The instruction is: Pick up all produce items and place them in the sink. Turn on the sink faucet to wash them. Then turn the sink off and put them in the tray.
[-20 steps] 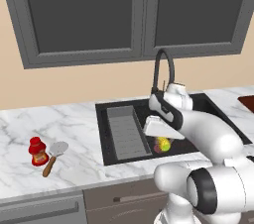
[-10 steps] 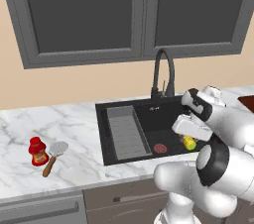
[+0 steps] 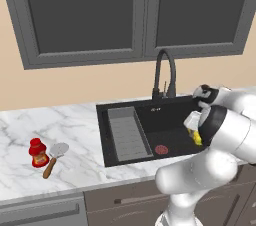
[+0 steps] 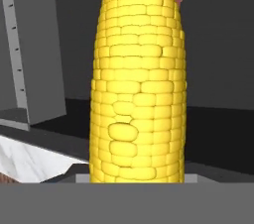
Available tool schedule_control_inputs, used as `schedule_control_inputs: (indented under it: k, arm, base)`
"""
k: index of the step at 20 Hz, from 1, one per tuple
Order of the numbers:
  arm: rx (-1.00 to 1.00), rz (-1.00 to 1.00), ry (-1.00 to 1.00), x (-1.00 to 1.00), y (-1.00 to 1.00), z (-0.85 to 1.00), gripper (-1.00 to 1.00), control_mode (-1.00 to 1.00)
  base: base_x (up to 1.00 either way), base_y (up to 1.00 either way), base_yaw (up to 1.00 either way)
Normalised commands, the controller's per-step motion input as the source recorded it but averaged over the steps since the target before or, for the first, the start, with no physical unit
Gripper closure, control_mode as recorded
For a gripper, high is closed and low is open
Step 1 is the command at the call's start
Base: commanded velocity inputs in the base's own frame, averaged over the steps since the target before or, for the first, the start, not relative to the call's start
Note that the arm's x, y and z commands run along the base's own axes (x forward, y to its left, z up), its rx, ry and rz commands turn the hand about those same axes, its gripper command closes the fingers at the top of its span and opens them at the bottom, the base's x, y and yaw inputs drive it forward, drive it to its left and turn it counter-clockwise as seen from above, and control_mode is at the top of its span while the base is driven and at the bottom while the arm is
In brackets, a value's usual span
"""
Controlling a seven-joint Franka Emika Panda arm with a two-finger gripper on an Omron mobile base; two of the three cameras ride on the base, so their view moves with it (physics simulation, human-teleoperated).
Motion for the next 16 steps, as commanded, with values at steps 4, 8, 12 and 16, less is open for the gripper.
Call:
schedule_control_inputs:
  k: [4, 8, 12, 16]
  arm:
    - [0.02, 0.0, 0.02, 0.72, -0.34, -0.12, 1.0, -1.0]
    - [0.0, 0.01, 0.02, 0.61, -0.25, -0.24, 1.0, -1.0]
    - [0.0, 0.01, -0.01, 0.49, -0.05, -0.22, 1.0, -1.0]
    - [0.0, 0.06, -0.02, 0.38, -0.02, -0.12, 1.0, -1.0]
  base:
    - [0.0, 0.0, 0.0]
    - [0.0, 0.0, 0.0]
    - [0.0, 0.0, 0.0]
    - [0.0, 0.0, 0.0]
